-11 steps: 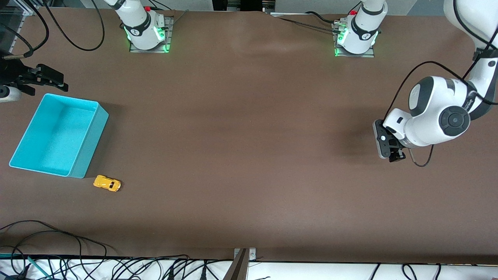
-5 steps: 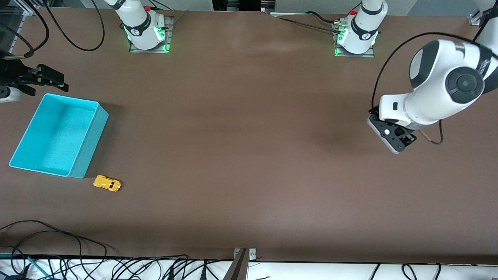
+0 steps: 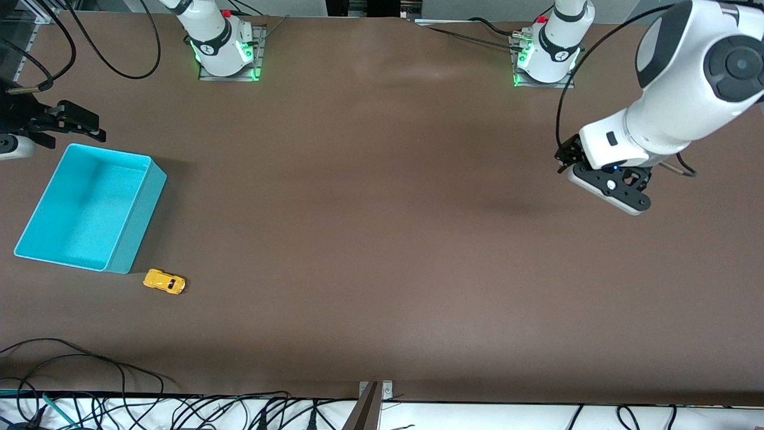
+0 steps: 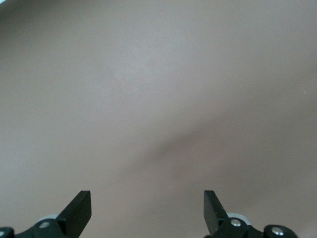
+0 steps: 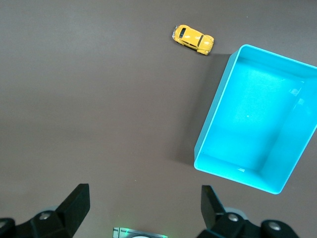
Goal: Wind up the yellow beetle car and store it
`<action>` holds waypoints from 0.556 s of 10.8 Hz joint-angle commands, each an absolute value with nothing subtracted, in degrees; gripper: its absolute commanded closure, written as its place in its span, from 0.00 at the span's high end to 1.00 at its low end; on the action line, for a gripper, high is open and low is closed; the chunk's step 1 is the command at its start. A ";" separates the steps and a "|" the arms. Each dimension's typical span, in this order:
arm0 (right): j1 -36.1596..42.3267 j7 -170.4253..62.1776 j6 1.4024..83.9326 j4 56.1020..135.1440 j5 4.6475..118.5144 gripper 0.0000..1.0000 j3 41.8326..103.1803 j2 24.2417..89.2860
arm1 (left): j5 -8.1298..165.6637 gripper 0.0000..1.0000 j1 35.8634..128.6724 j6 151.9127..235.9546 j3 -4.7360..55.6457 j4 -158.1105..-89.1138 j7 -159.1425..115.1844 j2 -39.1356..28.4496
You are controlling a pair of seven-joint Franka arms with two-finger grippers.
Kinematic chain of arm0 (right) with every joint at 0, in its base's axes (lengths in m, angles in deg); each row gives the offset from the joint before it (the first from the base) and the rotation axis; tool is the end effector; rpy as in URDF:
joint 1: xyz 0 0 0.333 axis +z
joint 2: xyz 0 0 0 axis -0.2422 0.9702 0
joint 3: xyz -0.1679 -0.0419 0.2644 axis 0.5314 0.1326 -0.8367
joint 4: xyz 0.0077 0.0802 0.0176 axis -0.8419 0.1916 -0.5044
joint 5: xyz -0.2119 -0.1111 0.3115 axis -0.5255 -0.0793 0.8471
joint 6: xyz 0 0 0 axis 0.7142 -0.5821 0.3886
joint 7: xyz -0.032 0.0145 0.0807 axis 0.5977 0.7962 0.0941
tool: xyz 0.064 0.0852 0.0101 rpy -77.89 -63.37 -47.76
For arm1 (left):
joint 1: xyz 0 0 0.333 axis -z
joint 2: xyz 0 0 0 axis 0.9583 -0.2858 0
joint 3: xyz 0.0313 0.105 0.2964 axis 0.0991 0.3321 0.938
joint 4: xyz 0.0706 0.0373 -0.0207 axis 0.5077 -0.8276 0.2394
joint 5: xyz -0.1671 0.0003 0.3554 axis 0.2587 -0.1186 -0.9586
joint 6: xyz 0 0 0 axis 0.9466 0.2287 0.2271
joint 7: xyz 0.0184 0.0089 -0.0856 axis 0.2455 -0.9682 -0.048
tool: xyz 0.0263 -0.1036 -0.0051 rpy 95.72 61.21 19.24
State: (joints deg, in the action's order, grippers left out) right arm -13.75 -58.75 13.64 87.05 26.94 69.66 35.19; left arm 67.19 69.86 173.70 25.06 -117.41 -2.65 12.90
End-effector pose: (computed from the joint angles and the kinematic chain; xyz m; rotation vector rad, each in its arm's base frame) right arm 0.5567 -0.0178 0.5985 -3.0830 -0.1979 0.1502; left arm 0.5771 -0.1411 0.5362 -3.0401 0.7663 0.0999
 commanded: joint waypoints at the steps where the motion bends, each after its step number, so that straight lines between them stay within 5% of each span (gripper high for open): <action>1: -14.10 -60.08 13.09 86.34 27.99 1.00 69.96 35.41 | 68.28 1.00 72.07 171.96 26.99 -116.71 -9.09 14.30; 6: -14.10 -60.17 13.18 86.34 28.07 1.00 70.05 35.41 | 67.76 1.00 72.51 170.99 26.56 -114.70 -16.30 14.21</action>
State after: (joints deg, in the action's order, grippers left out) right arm -13.79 -58.99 13.65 87.05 26.94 69.86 35.19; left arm 67.19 71.52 172.32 26.11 -116.57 -13.33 13.86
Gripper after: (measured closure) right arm 0.000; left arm 0.000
